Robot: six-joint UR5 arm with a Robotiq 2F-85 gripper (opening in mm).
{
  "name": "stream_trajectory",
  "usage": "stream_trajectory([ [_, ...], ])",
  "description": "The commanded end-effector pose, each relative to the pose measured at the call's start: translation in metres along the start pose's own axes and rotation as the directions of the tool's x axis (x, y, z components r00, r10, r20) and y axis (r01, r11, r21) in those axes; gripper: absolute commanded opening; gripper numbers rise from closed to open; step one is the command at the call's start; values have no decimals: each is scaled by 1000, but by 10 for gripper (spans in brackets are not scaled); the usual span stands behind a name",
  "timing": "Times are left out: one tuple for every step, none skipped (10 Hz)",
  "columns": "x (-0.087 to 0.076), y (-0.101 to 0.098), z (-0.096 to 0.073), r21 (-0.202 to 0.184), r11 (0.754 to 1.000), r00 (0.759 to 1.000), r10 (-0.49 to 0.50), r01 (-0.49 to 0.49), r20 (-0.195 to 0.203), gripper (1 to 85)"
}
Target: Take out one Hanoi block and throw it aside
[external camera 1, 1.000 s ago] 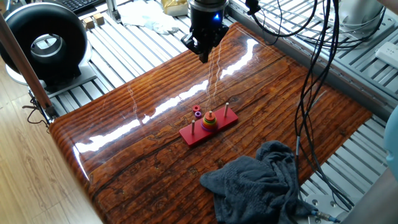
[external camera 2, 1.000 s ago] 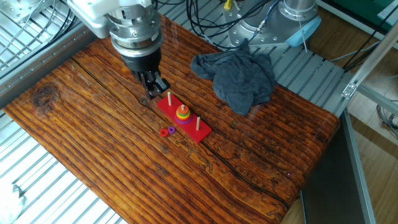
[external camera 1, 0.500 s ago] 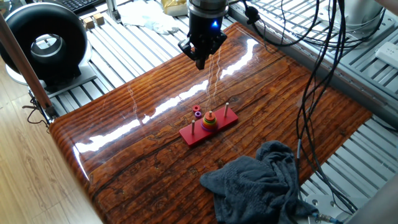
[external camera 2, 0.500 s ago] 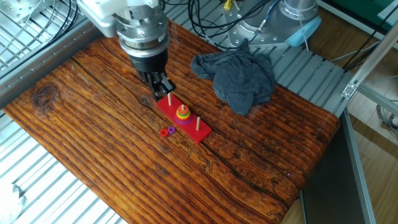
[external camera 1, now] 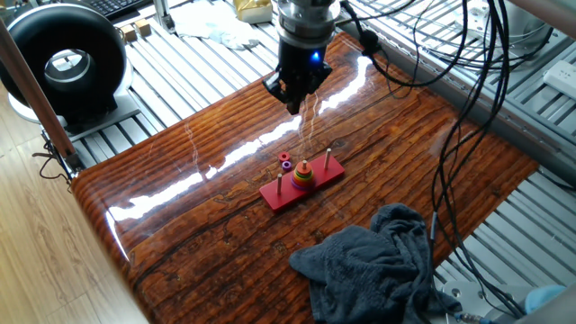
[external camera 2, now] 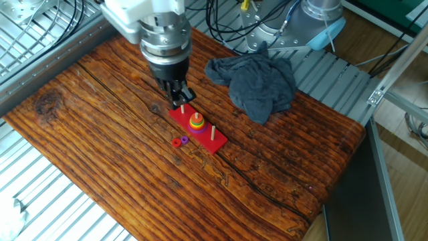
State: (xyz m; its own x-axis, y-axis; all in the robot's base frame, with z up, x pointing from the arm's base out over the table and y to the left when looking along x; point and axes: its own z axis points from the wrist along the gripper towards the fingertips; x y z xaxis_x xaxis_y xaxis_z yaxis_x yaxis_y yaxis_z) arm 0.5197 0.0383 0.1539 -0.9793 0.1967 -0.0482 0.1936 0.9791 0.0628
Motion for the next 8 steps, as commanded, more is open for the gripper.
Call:
stream_trajectory([
  [21, 0, -1, 1, 1000, 998, -1, 1, -58, 10],
  [25, -2, -1, 7, 1000, 997, -2, 3, -74, 10],
  [31, -3, -2, 10, 1000, 996, 1, 0, -92, 10],
  [38, -1, -2, -1, 1000, 995, 1, -1, -102, 10],
  [42, 0, 0, -13, 1000, 996, 1, -2, -95, 10],
  [43, 0, 2, -14, 1000, 996, 2, -3, -89, 10],
  [44, 0, 2, -12, 1000, 996, 4, -5, -90, 10],
  [46, 3, 1, -18, 1000, 996, 10, -11, -90, 10],
])
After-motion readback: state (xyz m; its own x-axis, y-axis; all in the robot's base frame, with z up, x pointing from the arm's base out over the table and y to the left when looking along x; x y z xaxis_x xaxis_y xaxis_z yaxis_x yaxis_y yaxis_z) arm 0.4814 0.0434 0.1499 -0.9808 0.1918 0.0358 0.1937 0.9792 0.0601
